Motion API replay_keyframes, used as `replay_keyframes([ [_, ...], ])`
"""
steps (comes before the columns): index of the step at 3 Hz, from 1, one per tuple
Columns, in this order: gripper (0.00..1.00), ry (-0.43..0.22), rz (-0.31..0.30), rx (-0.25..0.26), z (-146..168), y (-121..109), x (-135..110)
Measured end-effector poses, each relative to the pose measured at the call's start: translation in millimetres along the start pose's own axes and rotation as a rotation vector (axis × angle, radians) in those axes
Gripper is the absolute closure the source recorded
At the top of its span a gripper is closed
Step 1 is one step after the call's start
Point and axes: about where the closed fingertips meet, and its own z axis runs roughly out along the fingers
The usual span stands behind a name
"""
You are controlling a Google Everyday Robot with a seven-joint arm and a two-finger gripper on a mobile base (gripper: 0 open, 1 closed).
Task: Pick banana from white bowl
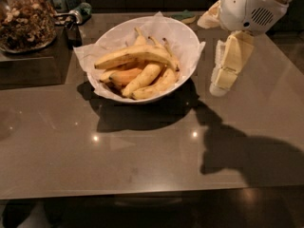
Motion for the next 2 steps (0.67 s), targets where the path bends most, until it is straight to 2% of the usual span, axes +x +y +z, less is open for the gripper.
replay_keyframes([
  [1,0.0,-0.005,0.0,0.017,-1.6,-3.1,-1.8],
  [2,0.0,-0.049,0.002,0.026,7.8,-2.0,-1.6],
])
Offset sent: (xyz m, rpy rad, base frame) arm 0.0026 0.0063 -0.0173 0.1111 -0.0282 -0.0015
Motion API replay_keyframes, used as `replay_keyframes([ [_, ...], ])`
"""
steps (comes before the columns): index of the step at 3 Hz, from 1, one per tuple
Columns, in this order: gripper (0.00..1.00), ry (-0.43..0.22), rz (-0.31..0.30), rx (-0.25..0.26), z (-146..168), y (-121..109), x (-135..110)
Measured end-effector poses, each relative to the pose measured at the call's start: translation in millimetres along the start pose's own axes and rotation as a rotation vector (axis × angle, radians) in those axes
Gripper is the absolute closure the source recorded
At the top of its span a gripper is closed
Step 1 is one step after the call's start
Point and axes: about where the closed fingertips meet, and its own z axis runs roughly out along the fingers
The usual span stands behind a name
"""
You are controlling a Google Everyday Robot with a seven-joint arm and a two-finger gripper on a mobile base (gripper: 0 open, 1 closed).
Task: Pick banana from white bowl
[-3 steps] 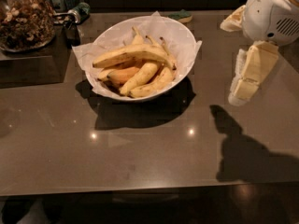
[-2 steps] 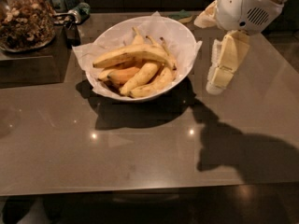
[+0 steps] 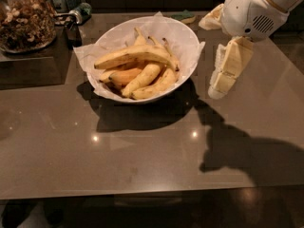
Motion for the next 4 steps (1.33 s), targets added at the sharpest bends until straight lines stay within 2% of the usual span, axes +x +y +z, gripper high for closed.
replay_keyframes([
  [2,0.0,-0.082,-0.129,-0.046,30.2,-23.5,-51.7],
  [3,0.0,-0.069,-0.181,-0.08,44.0,-32.1,-73.3],
  [4,0.0,-0.077,-0.181,-0.074,44.7,-32.2,-75.9],
])
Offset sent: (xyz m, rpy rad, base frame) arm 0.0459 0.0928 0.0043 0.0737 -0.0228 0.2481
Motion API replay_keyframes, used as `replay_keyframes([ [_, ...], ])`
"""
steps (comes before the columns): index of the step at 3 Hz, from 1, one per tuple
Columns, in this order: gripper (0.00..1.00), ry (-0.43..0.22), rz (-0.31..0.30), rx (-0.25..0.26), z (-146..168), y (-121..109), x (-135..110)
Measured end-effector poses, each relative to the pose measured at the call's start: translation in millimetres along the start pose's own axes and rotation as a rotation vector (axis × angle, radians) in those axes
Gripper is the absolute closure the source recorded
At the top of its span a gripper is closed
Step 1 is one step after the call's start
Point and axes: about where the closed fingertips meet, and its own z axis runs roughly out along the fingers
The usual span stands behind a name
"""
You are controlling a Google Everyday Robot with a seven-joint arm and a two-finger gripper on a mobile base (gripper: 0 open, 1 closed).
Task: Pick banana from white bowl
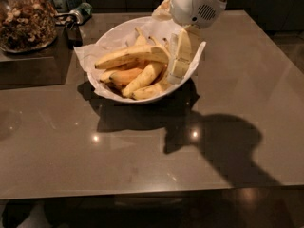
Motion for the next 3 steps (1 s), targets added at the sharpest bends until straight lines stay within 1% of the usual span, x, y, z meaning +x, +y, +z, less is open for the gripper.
replay_keyframes([
  [1,0.0,-0.047,0.002,0.02,4.4,-19.9,2.9],
  [2,0.0,-0.094,0.003,0.009,16.8,-46.9,5.5],
  [3,0.17,-0.1,0.004,0.019,17.0,-51.6,4.7],
])
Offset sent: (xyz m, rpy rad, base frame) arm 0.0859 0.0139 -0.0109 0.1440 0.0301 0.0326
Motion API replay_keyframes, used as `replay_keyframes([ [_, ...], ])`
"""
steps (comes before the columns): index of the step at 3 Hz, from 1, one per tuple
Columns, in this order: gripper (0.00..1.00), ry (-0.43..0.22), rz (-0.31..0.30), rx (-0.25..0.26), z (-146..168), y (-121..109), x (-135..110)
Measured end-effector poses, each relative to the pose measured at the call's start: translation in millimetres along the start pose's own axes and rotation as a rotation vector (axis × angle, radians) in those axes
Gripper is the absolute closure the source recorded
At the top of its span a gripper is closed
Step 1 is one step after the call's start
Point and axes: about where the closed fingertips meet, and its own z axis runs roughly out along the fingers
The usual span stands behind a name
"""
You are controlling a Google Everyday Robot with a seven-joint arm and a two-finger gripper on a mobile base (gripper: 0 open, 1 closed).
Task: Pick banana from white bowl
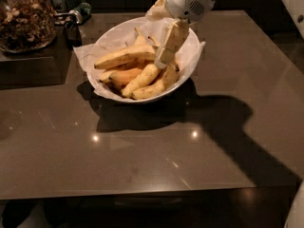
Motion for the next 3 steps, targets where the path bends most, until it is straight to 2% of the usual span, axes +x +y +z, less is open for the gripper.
replay_keyframes([
  [1,0.37,-0.019,0.025,0.008,7.1,-4.0,3.0],
  [2,0.33,-0.053,0.044,-0.011,34.1,-12.9,0.9],
  [3,0.29,-0.056,0.042,-0.006,51.0,-25.2,-1.0],
])
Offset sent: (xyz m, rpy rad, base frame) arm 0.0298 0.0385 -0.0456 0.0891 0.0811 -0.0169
